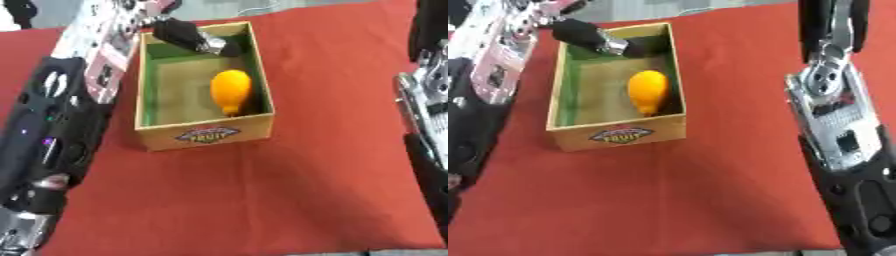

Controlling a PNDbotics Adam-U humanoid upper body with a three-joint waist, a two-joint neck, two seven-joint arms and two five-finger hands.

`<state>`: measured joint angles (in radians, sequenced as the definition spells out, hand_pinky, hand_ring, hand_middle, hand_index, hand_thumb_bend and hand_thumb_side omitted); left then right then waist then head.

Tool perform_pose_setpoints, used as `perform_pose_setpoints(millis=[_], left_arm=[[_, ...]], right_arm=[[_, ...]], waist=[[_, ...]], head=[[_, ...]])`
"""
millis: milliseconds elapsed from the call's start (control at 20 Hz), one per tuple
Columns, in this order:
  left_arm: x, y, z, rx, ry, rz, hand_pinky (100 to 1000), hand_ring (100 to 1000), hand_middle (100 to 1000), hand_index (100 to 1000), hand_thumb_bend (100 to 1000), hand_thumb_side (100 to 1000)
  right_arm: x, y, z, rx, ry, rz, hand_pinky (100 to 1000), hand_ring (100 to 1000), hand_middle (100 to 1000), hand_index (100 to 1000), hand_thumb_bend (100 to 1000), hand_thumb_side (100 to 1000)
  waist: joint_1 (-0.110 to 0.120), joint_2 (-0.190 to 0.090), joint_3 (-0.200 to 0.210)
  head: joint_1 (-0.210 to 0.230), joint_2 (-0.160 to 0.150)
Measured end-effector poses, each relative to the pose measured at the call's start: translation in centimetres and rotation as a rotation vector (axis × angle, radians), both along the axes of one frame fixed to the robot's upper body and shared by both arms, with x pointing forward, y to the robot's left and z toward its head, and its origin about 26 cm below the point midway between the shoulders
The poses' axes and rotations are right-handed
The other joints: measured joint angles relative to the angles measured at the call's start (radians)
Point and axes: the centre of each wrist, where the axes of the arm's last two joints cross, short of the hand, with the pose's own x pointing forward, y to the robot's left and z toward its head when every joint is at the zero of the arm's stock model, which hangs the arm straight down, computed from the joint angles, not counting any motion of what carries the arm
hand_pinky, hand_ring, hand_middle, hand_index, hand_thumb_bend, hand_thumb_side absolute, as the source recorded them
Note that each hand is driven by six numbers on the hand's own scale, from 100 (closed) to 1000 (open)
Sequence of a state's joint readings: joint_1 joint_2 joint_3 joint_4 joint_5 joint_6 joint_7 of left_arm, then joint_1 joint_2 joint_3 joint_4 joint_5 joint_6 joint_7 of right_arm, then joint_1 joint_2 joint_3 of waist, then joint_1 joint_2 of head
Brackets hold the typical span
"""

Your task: Pick up objects on the table and place them in the box.

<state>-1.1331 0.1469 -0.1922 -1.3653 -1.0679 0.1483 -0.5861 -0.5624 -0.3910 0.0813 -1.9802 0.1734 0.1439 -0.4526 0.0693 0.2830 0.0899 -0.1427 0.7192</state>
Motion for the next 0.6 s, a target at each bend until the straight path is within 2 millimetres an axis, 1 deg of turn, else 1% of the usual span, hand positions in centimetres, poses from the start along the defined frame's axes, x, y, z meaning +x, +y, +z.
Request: perform_pose_setpoints(millis=[100,150,200,300,350,500,600], left_arm=[[-0.9,1.1,0.7,-0.05,-0.03,-0.015,698,790,752,889,833,872],[-1.3,1.6,1.0,-0.079,-0.041,-0.023,659,759,722,867,773,899],[-1.8,2.1,1.3,-0.114,-0.06,-0.029,638,747,713,866,744,898],[-2.9,3.3,1.8,-0.2,-0.107,-0.033,619,735,704,868,655,906],[-3.5,4.0,2.1,-0.251,-0.135,-0.033,613,729,696,865,640,909],[-5.3,6.2,2.4,-0.427,-0.221,-0.018,604,718,684,865,646,902],[-6.5,7.5,2.3,-0.534,-0.27,-0.011,593,709,674,865,620,914]], right_arm=[[0.0,0.0,0.0,0.001,-0.001,-0.001,836,790,680,874,100,1000],[0.0,0.0,0.0,0.001,-0.001,-0.002,835,790,680,875,100,1000],[0.0,0.0,0.0,0.002,-0.002,-0.003,835,790,681,875,100,1000],[0.0,0.0,0.0,0.003,-0.004,-0.004,835,791,682,875,100,1000],[0.0,0.0,0.1,0.003,-0.006,-0.004,835,791,682,875,100,1000],[0.0,0.1,0.3,0.003,-0.017,-0.005,834,792,683,876,100,1000],[0.0,0.1,0.4,0.003,-0.021,-0.006,834,792,684,877,100,1000]], waist=[[-0.003,0.0,0.005],[-0.004,0.0,0.007],[-0.006,0.0,0.009],[-0.01,0.0,0.011],[-0.012,0.0,0.013],[-0.018,0.0,0.018],[-0.023,0.0,0.023]], head=[[-0.008,0.002],[-0.012,0.006],[-0.017,0.01],[-0.027,0.019],[-0.03,0.023],[-0.034,0.032],[-0.03,0.035]])
